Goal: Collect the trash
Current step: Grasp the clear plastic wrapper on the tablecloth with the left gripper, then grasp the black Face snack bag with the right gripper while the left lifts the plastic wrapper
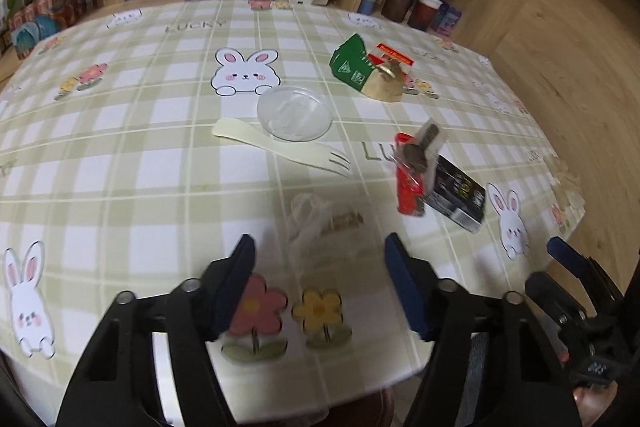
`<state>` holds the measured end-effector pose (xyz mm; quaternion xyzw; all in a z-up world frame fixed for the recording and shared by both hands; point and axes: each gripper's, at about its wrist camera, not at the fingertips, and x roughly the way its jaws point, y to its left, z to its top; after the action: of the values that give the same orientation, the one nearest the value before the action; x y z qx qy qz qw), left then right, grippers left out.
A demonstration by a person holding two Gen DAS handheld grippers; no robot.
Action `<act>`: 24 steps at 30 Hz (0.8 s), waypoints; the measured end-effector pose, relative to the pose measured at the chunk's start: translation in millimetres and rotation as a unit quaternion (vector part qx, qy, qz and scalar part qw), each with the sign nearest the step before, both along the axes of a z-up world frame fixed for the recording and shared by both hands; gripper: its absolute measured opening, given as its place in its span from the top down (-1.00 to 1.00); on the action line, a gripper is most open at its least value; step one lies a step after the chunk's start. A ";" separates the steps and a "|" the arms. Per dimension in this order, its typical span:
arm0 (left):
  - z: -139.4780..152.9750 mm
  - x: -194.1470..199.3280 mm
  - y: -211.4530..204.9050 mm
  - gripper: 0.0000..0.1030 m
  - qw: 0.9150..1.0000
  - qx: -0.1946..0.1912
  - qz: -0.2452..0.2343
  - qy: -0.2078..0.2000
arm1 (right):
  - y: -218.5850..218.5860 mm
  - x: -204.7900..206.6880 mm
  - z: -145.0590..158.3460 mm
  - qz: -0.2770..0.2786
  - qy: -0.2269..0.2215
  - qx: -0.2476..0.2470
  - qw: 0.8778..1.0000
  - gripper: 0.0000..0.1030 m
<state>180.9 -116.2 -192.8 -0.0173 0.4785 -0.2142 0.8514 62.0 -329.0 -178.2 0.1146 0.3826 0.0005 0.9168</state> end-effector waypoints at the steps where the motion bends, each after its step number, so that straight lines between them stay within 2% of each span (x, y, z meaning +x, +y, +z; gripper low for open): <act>1: -4.3 5.9 -1.8 -0.10 1.000 0.001 0.002 0.004 | -1.0 3.6 -1.3 0.003 0.002 -0.003 1.000 -0.88; 2: -6.2 8.4 -2.0 -0.06 1.000 0.000 0.003 0.006 | -1.9 8.4 -2.8 0.006 0.003 -0.007 1.000 -0.88; 4: -11.4 12.8 -2.1 0.30 1.000 -0.009 -0.001 0.013 | -2.5 15.9 -5.5 0.014 0.007 -0.015 1.000 -0.88; 7: -10.7 10.5 0.5 0.43 1.000 -0.012 -0.004 0.002 | -1.6 31.3 -8.6 0.034 0.008 -0.039 0.999 -0.88; 15: 4.7 -2.3 27.4 0.51 1.000 -0.022 0.012 -0.016 | 6.8 74.9 -15.7 0.094 0.011 -0.086 0.992 -0.86; 19: 16.1 -9.6 48.5 0.51 0.998 -0.040 0.032 -0.021 | 17.3 93.9 -24.0 0.131 0.031 -0.095 0.986 -0.64; 22: 19.9 -15.8 62.5 0.51 0.998 -0.042 0.049 -0.026 | 19.5 101.1 -27.2 0.134 0.038 -0.099 0.985 -0.58; 24: 20.8 -19.6 68.7 0.51 0.997 -0.041 0.055 -0.027 | 18.3 103.1 -30.4 0.133 0.044 -0.086 0.986 -0.47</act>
<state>161.3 -47.5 -172.0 -0.0725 0.4442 -0.1873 0.8732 165.2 -310.7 -208.6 -0.0166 0.4331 0.0846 0.8972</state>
